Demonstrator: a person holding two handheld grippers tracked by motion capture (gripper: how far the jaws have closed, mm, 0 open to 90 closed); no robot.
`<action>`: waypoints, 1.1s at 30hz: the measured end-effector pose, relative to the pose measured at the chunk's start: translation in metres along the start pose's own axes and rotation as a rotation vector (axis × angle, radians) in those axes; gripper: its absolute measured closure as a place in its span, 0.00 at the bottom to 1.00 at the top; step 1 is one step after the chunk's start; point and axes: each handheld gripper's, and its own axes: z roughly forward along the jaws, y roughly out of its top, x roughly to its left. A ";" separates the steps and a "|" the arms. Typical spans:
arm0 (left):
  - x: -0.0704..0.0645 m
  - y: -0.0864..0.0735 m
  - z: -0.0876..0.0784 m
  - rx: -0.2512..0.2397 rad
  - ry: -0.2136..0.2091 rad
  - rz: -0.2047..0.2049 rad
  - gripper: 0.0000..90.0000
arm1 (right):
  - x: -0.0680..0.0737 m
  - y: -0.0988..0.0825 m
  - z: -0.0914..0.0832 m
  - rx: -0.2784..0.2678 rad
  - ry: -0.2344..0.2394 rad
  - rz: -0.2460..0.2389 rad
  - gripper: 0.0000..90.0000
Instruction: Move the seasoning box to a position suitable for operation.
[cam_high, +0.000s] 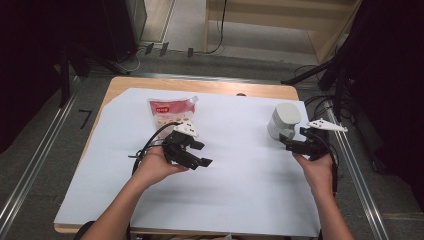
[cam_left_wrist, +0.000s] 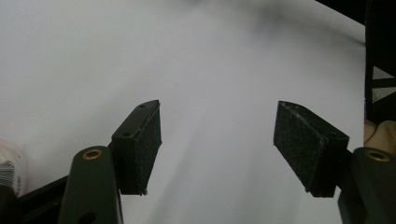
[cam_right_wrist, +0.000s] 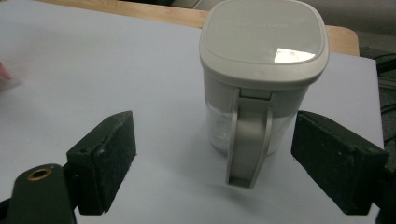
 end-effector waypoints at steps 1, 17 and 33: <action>-0.001 0.000 0.000 0.003 -0.001 -0.002 0.37 | 0.000 0.001 0.003 0.004 -0.009 0.004 0.15; -0.003 -0.003 0.001 0.023 -0.002 0.004 0.37 | -0.012 0.018 0.027 -0.004 -0.047 0.057 0.15; -0.006 -0.009 0.002 0.058 0.010 -0.008 0.37 | -0.016 0.025 0.057 0.038 -0.116 0.029 0.15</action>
